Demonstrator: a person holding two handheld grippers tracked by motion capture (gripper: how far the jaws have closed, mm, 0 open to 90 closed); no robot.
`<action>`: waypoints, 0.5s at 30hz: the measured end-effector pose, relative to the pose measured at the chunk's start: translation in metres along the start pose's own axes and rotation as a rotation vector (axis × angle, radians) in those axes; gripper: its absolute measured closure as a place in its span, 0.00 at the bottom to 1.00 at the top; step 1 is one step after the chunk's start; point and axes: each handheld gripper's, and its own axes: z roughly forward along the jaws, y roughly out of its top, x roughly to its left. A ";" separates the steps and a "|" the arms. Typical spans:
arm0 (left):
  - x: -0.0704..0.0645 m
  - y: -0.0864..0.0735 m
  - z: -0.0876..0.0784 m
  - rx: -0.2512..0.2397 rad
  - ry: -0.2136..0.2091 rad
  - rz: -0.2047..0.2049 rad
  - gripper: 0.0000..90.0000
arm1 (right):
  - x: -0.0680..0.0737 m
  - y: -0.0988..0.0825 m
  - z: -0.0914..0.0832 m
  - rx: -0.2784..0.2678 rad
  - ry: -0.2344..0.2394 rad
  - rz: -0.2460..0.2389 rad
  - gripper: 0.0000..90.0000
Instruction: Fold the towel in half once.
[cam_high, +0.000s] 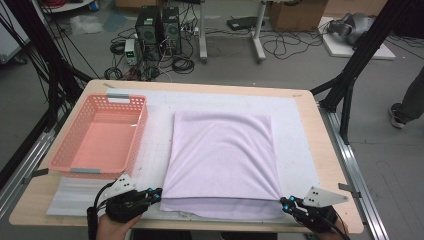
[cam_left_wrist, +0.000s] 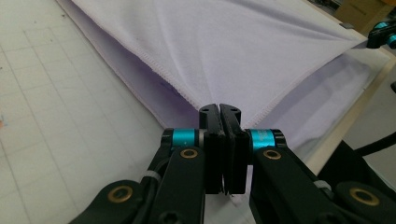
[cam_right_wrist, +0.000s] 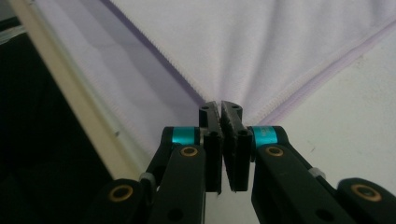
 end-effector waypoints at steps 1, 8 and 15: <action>-0.001 -0.001 -0.002 0.003 -0.004 0.000 0.98 | 0.002 -0.001 -0.003 0.006 0.002 -0.012 0.97; -0.013 -0.011 -0.010 0.057 -0.028 0.018 0.98 | 0.013 -0.008 -0.017 0.009 0.042 -0.030 0.97; -0.015 -0.017 -0.005 0.136 0.000 0.025 0.95 | 0.016 -0.015 -0.011 0.083 0.052 -0.033 0.90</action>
